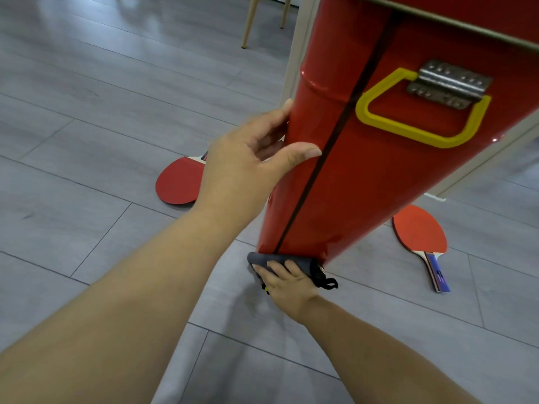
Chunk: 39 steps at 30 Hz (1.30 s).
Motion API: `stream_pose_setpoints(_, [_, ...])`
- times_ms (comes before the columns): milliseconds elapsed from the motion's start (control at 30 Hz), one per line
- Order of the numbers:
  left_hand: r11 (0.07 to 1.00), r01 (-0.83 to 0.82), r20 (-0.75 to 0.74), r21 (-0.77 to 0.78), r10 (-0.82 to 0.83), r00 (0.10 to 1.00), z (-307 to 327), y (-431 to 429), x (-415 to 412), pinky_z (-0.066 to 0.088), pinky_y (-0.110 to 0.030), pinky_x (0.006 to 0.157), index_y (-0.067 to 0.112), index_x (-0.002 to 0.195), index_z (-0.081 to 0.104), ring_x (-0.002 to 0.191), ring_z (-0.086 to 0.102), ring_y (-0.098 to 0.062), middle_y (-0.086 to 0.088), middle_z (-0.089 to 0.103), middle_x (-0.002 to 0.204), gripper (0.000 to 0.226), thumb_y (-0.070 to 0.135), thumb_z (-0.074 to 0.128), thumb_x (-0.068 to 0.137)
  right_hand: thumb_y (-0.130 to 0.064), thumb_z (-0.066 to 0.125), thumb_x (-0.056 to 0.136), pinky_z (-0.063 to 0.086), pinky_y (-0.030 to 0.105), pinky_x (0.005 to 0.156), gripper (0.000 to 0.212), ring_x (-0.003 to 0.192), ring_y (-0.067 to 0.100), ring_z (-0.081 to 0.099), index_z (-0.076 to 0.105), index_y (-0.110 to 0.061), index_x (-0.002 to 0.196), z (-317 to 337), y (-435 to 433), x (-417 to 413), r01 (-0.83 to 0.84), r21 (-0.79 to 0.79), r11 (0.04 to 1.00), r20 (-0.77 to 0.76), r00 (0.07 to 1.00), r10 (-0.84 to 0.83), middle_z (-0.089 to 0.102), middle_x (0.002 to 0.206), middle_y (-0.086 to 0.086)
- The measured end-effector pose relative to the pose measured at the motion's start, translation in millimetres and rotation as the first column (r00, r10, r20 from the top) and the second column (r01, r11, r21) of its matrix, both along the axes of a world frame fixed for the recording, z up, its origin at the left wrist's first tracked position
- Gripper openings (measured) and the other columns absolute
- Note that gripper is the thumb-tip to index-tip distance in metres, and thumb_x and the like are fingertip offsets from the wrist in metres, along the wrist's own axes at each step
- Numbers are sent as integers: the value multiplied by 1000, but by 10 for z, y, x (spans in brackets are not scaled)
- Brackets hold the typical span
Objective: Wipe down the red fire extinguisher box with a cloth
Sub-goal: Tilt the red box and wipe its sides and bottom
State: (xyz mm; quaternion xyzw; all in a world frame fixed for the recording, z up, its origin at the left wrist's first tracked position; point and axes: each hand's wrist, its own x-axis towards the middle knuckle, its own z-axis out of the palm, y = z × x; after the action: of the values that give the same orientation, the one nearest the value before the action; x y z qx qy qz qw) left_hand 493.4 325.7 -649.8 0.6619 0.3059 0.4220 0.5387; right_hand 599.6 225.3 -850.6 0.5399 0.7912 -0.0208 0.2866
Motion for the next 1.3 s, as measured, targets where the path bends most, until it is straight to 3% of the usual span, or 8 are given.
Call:
stream_pose_setpoints(100, [1000,-4,18,-17,4,1000,-14,-5,6,50,-28,96,15,131,55,110,61,-2,5,65,122,68,37,72,69,-7,36,97,10,41,113,56,143,25,5,16,-5,149,112,-30,28,23,10,1000,-11,1000,-23,1,159,0])
stream_pose_setpoints(233, [1000,-10,17,-1,10,1000,-51,-4,18,50,-30,97,16,131,54,112,60,-3,5,64,123,66,38,72,72,-28,74,65,29,38,87,48,118,20,38,70,-27,113,133,-208,213,20,336,942,-96,995,13,56,133,-14])
stream_pose_setpoints(367, [999,-23,38,30,22,999,-97,-15,46,50,-30,97,17,130,54,114,59,-5,4,62,124,57,33,72,78,-12,44,89,30,37,78,38,110,21,46,71,-30,109,496,-381,419,24,767,641,-154,977,147,58,130,-16])
stream_pose_setpoints(600, [994,-87,33,69,85,996,-152,-61,98,51,-26,93,24,120,58,109,61,-4,6,65,116,38,31,68,83,-20,47,98,33,37,80,30,107,21,46,72,-34,108,1111,-379,519,121,946,300,-194,954,228,57,131,-14])
stream_pose_setpoints(800, [995,-93,14,26,92,996,-187,-92,112,53,-29,91,33,116,58,109,62,-7,6,66,116,39,47,63,80,-27,59,89,30,35,81,27,111,17,44,61,-35,116,280,-352,595,65,917,393,-156,967,204,45,134,-18])
stream_pose_setpoints(900, [995,-103,-3,17,103,995,-225,-112,109,54,-30,90,34,116,58,108,62,-6,6,67,115,39,46,66,80,-22,54,83,31,35,81,35,111,17,42,63,-35,114,-161,-404,602,26,843,537,-143,974,178,40,135,-17])
stream_pose_setpoints(1033, [993,-118,-7,-29,118,993,-291,-134,106,55,-35,87,33,116,60,106,64,-8,6,67,113,42,48,69,77,-28,85,50,30,40,85,59,108,17,41,72,-31,107,-532,-494,675,15,616,787,-149,984,98,37,133,-11])
stream_pose_setpoints(1300, [993,-113,6,-31,113,994,-311,-163,127,54,-31,88,34,115,59,107,63,-6,8,68,113,42,49,68,77,-32,86,44,51,43,73,50,101,24,55,74,-32,93,-256,-589,629,6,535,845,-167,981,98,65,117,-8])
